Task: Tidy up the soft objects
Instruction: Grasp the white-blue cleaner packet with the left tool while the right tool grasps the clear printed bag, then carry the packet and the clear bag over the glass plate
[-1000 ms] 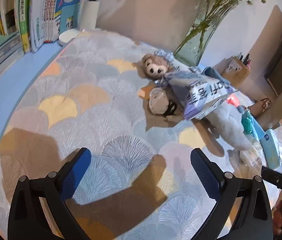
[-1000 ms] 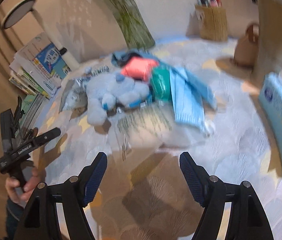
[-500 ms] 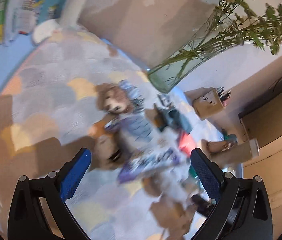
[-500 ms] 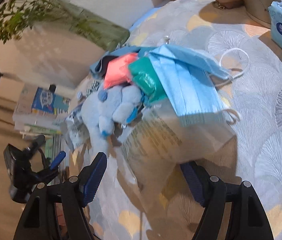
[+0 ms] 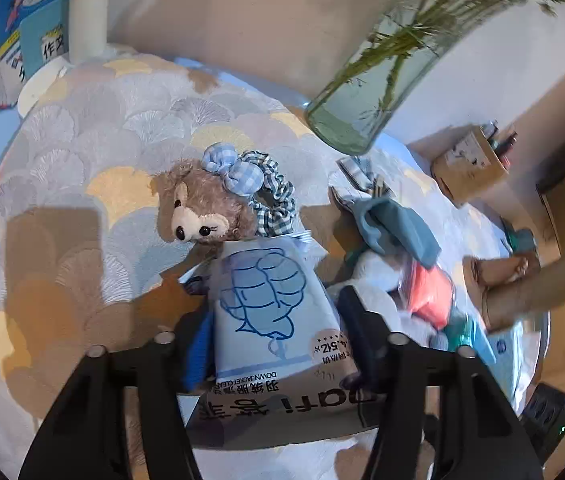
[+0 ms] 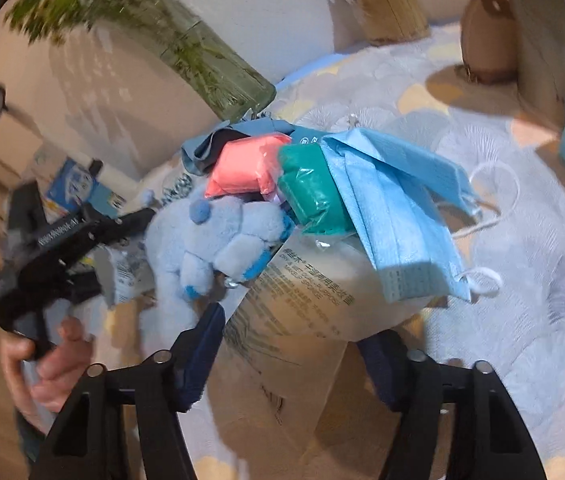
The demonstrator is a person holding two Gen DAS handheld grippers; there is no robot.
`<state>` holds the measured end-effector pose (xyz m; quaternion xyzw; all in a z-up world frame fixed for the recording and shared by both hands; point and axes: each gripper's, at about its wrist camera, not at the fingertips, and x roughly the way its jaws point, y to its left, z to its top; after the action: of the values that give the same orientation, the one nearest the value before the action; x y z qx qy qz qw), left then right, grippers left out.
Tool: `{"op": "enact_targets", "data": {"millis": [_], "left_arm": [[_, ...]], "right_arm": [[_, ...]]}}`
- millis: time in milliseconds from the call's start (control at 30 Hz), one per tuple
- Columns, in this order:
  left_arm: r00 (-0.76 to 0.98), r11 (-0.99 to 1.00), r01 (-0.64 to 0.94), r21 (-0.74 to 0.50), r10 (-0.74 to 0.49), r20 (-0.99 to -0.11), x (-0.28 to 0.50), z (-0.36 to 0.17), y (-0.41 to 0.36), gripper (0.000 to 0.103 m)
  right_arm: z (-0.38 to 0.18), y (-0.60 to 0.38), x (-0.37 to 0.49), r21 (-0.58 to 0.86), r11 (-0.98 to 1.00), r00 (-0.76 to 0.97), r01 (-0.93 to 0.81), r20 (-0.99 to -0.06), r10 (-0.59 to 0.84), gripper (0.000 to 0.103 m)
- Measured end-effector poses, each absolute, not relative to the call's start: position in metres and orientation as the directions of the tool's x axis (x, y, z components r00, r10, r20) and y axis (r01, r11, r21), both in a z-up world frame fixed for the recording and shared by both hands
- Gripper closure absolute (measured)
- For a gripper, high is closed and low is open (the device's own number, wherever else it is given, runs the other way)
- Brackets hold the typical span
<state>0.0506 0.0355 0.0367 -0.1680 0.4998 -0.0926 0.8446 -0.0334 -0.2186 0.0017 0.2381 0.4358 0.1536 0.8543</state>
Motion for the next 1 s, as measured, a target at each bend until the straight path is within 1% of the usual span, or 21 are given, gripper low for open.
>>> {"op": "enact_targets", "data": {"millis": [67,100,133,167,333,467,533,600,667,733,767,800,833,867,900,933,967,1000], "left_arm": [[0.492,0.924,0.015,-0.381,-0.339,-0.802,0.043,0.042,0.039,0.057],[0.499,0.922,0.027,-0.386,-0.347,-0.794,0.037,0.045,0.041,0.057],[0.507,0.919,0.038,-0.392,-0.356,-0.785,0.031,0.047,0.043,0.057],[0.514,0.916,0.05,-0.398,-0.365,-0.776,0.025,0.05,0.044,0.057],[0.548,0.9,0.129,-0.416,-0.414,-0.727,-0.013,0.064,0.052,0.058],[0.562,0.9,0.171,-0.4,-0.423,-0.711,-0.044,0.068,0.058,0.058],[0.576,0.918,0.185,-0.351,-0.391,-0.718,-0.061,0.064,0.055,0.058],[0.607,0.947,0.193,-0.256,-0.32,-0.728,-0.074,0.055,0.046,0.057],[0.628,0.966,0.195,-0.169,-0.256,-0.735,-0.079,0.044,0.039,0.057],[0.651,0.981,0.182,-0.073,-0.175,-0.738,-0.082,0.032,0.03,0.055],[0.653,0.985,0.169,-0.043,-0.145,-0.744,-0.083,0.026,0.028,0.053],[0.652,0.986,0.162,-0.033,-0.132,-0.747,-0.084,0.022,0.029,0.046],[0.646,0.986,0.16,-0.04,-0.135,-0.752,-0.085,0.019,0.03,0.043],[0.639,0.985,0.161,-0.059,-0.149,-0.755,-0.086,0.016,0.033,0.039],[0.635,0.982,0.165,-0.092,-0.177,-0.752,-0.088,0.015,0.037,0.038],[0.635,0.98,0.166,-0.109,-0.191,-0.749,-0.092,0.014,0.04,0.038],[0.634,0.978,0.166,-0.129,-0.206,-0.745,-0.094,0.014,0.043,0.037],[0.633,0.975,0.167,-0.145,-0.219,-0.742,-0.096,0.013,0.045,0.037]], "right_arm": [[0.002,-0.215,-0.036,0.486,0.871,0.58,-0.076,-0.689,0.435,0.047],[0.002,-0.213,-0.038,0.463,0.882,0.58,-0.091,-0.695,0.425,0.048],[0.003,-0.212,-0.04,0.441,0.891,0.582,-0.105,-0.699,0.415,0.053],[0.004,-0.212,-0.042,0.424,0.898,0.584,-0.119,-0.701,0.409,0.055],[0.013,-0.22,-0.057,0.42,0.889,0.576,-0.182,-0.688,0.443,0.056],[0.029,-0.221,-0.075,0.36,0.893,0.57,-0.271,-0.688,0.45,0.056],[0.033,-0.217,-0.084,0.316,0.89,0.549,-0.328,-0.703,0.452,0.056],[0.033,-0.21,-0.093,0.241,0.892,0.538,-0.382,-0.727,0.426,0.056],[0.029,-0.206,-0.095,0.189,0.9,0.538,-0.392,-0.747,0.391,0.056],[0.022,-0.205,-0.093,0.185,0.907,0.531,-0.377,-0.759,0.376,0.056],[0.018,-0.206,-0.092,0.2,0.906,0.526,-0.372,-0.759,0.384,0.054],[0.013,-0.207,-0.091,0.219,0.908,0.518,-0.357,-0.763,0.388,0.051],[0.008,-0.209,-0.089,0.237,0.914,0.51,-0.33,-0.77,0.383,0.043],[0.003,-0.21,-0.091,0.263,0.917,0.499,-0.301,-0.776,0.386,0.04],[-0.002,-0.211,-0.092,0.292,0.912,0.482,-0.286,-0.779,0.401,0.039],[-0.002,-0.212,-0.098,0.295,0.914,0.504,-0.279,-0.765,0.401,0.038],[-0.001,-0.212,-0.101,0.297,0.915,0.507,-0.274,-0.763,0.4,0.034],[-0.002,-0.213,-0.104,0.309,0.913,0.501,-0.266,-0.765,0.405,0.031]]}}
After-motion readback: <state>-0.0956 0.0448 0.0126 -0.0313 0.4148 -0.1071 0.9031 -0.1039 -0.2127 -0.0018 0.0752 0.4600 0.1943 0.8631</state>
